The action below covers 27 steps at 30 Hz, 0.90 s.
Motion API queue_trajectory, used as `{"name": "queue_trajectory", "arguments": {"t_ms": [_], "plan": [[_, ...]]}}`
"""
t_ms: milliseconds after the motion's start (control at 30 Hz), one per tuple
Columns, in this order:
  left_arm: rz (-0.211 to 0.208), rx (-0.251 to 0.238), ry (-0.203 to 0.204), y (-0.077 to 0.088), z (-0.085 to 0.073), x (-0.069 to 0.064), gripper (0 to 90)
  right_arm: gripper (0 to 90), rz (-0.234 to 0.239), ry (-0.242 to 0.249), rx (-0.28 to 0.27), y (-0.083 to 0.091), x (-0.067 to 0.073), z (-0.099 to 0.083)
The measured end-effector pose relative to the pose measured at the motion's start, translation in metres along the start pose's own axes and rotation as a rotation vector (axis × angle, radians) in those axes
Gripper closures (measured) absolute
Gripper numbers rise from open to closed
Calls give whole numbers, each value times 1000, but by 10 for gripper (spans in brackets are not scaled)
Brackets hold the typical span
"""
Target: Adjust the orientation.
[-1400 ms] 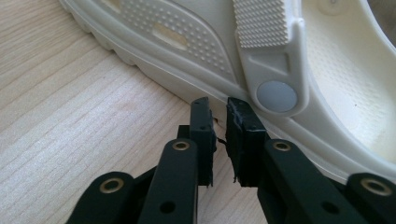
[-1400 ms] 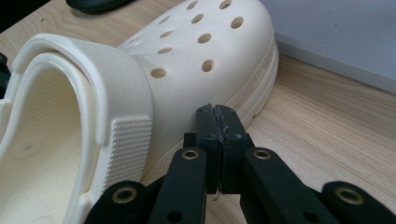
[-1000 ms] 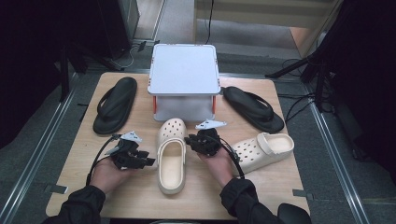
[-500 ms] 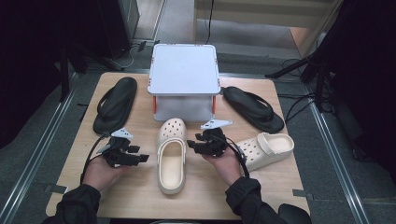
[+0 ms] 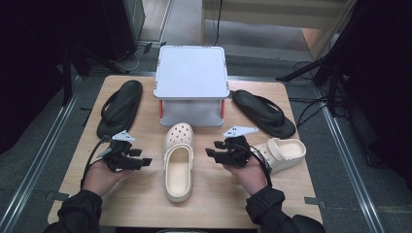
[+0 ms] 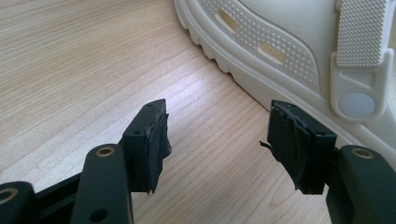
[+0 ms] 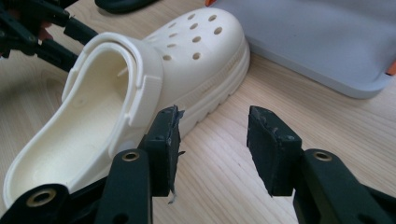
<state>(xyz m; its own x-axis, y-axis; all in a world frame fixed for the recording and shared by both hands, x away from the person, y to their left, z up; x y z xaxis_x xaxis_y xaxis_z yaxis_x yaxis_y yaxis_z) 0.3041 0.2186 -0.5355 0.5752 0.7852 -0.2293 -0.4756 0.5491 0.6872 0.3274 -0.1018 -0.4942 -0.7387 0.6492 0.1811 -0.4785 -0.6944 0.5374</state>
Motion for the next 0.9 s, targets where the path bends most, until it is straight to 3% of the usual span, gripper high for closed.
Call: {"name": "queue_trajectory", "arguments": {"t_ms": [667, 900], "plan": [[0, -4, -31, 4, 11, -1, 392, 648, -46, -21, -27, 54, -3, -27], [-10, -14, -20, 6, 12, 0, 391, 781, -53, -39, -30, 75, -3, -42]]}}
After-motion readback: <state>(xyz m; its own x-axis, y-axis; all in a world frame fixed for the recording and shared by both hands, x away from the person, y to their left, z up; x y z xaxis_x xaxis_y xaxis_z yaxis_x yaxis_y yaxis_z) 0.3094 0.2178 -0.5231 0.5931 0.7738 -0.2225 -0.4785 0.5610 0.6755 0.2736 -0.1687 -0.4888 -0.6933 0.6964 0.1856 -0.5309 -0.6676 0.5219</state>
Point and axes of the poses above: each handheld gripper's, and its own axes: y roughly backward along the jaws, z roughly out of its top, x roughly to its left, the point moved 4 cm from there along -y, roughly forward along the jaws, and after that the axes turned 7 degrees about -x, right-handed, at the moved point
